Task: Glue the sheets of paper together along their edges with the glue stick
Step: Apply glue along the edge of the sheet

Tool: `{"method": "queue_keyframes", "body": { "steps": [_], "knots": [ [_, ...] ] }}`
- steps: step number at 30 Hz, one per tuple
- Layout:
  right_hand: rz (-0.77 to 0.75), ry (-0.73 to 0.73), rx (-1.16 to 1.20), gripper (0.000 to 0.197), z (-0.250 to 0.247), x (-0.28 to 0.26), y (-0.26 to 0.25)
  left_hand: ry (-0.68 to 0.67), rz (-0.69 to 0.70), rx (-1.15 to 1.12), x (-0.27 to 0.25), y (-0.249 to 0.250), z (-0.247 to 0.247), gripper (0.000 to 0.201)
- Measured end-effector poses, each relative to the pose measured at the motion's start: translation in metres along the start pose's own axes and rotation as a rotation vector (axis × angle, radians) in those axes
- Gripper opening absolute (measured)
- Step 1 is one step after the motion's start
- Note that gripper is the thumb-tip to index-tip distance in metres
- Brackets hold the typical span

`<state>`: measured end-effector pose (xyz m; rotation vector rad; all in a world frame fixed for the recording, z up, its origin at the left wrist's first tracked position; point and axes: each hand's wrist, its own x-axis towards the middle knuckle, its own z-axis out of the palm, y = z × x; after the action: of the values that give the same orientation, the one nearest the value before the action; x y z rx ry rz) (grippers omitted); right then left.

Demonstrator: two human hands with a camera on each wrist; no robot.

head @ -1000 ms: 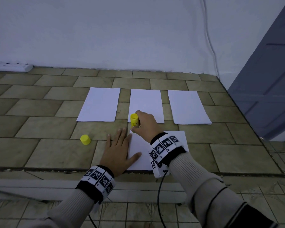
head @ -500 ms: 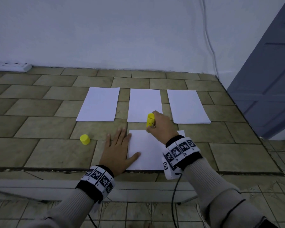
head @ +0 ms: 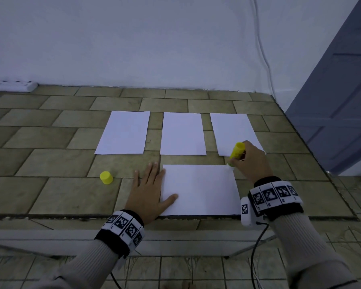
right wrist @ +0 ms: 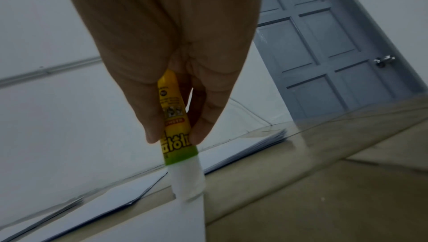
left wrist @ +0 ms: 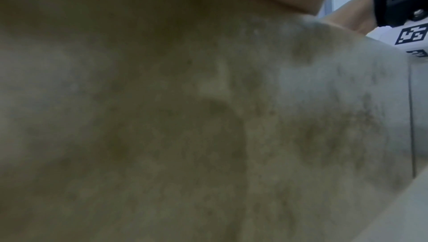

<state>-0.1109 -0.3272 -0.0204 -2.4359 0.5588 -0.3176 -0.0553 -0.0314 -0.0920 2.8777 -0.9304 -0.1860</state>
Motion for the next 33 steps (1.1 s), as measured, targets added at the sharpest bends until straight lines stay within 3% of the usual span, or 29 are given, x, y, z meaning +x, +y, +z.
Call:
{"method": "queue_keyframes", "body": {
  "steps": [4, 9, 16, 22, 27, 33],
  "knots": [
    [-0.028, 0.014, 0.128, 0.026, 0.007, -0.012, -0.022, 0.002, -0.003, 0.018, -0.001, 0.0, -0.001, 0.12],
    [-0.235, -0.217, 0.356, 0.018, 0.039, -0.041, -0.073, 0.011, 0.0, 0.0, -0.001, 0.001, -0.002, 0.124],
    [-0.347, -0.34, 0.201, 0.024, 0.081, -0.046, -0.107, 0.038, 0.022, -0.033, 0.0, -0.003, 0.005, 0.122],
    [-0.387, -0.332, 0.134, 0.02, 0.083, -0.045, -0.1, 0.028, 0.011, -0.031, 0.0, -0.002, 0.004, 0.123],
    [-0.33, -0.312, 0.135, 0.018, 0.06, -0.047, -0.072, 0.012, -0.009, -0.016, -0.002, 0.001, -0.001, 0.13],
    [-0.254, -0.107, 0.178, 0.012, 0.023, -0.048, -0.02, -0.016, -0.008, 0.013, -0.002, 0.001, -0.003, 0.129]
  ]
}}
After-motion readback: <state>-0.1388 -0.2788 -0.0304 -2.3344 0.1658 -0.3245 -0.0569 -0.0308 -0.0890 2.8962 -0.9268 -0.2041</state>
